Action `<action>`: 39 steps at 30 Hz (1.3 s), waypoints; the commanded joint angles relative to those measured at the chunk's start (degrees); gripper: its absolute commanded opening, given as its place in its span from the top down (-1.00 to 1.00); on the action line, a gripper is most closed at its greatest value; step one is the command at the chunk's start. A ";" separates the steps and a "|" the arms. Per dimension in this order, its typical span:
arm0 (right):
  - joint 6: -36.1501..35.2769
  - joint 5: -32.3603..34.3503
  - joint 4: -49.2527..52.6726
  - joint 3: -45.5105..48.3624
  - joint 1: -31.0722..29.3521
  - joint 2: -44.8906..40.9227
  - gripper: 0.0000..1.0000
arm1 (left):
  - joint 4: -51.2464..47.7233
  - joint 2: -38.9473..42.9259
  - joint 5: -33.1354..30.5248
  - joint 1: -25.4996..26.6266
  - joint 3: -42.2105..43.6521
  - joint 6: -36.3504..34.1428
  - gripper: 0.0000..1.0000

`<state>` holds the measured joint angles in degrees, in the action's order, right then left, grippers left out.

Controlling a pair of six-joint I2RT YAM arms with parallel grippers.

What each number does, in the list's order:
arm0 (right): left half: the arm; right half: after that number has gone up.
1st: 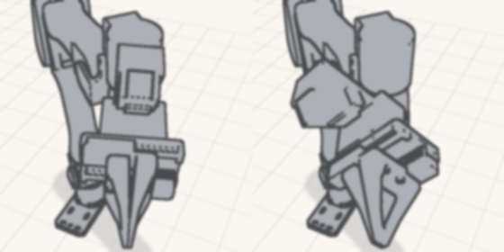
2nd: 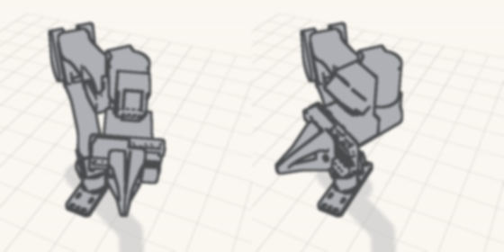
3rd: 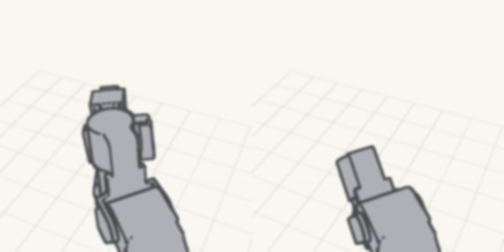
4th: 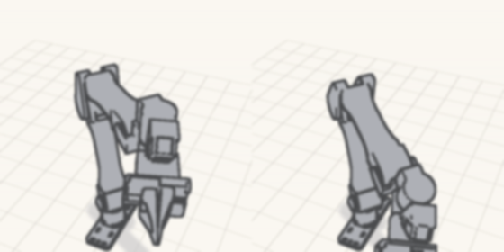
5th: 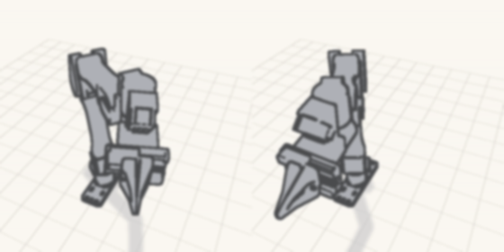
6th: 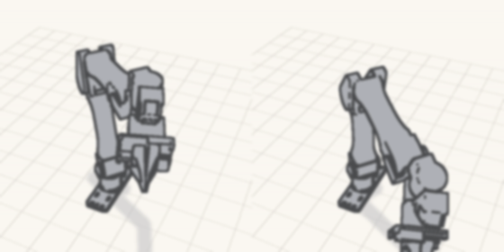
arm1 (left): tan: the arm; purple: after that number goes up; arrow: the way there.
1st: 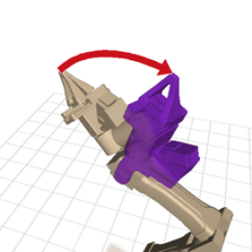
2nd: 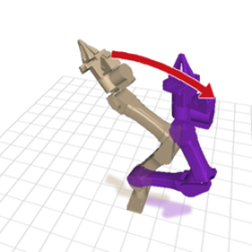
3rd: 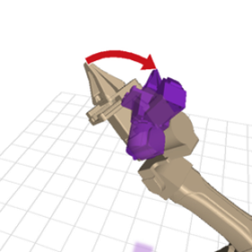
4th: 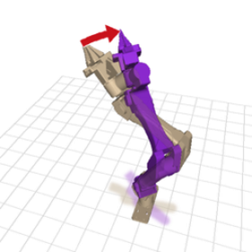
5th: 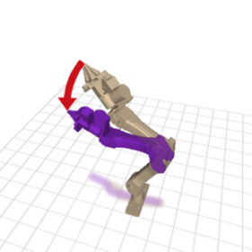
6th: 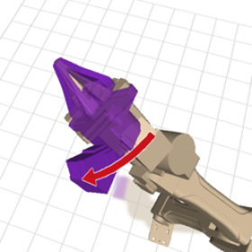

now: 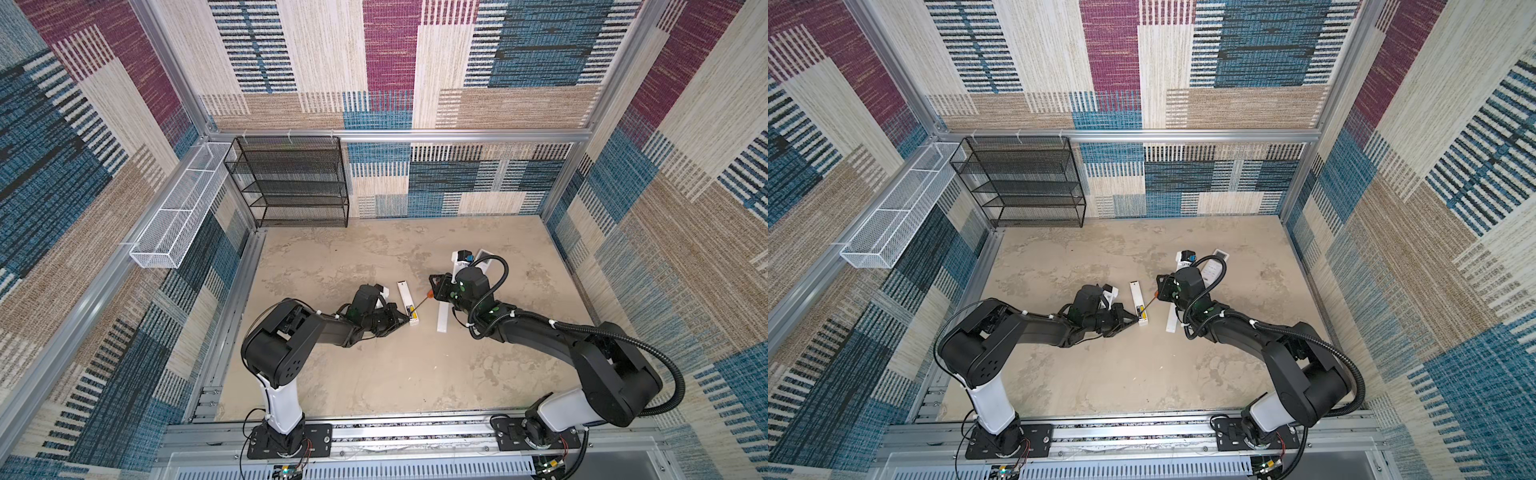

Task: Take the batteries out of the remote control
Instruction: 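Press the screwdriver tip against the batteries with the right gripper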

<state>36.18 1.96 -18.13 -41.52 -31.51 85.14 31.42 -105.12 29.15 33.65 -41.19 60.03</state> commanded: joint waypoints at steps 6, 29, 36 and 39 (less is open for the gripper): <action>1.28 -2.17 2.31 0.57 0.09 -0.42 1.00 | 0.04 -0.03 0.42 -0.16 -0.54 0.27 1.00; 3.56 -4.06 -0.35 1.81 1.42 1.58 1.00 | 0.20 -1.09 1.12 -2.58 -1.47 0.94 1.00; 5.11 -5.30 -0.94 2.40 2.23 1.51 1.00 | 2.92 -2.06 1.62 -2.54 -0.34 2.03 1.00; 5.44 -5.41 -1.03 2.49 2.28 1.52 1.00 | 3.03 -2.03 1.85 -2.57 -0.12 2.20 1.00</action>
<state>41.30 -1.80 -21.85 -39.35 -29.12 86.39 34.11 -106.83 30.59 31.03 -41.67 61.34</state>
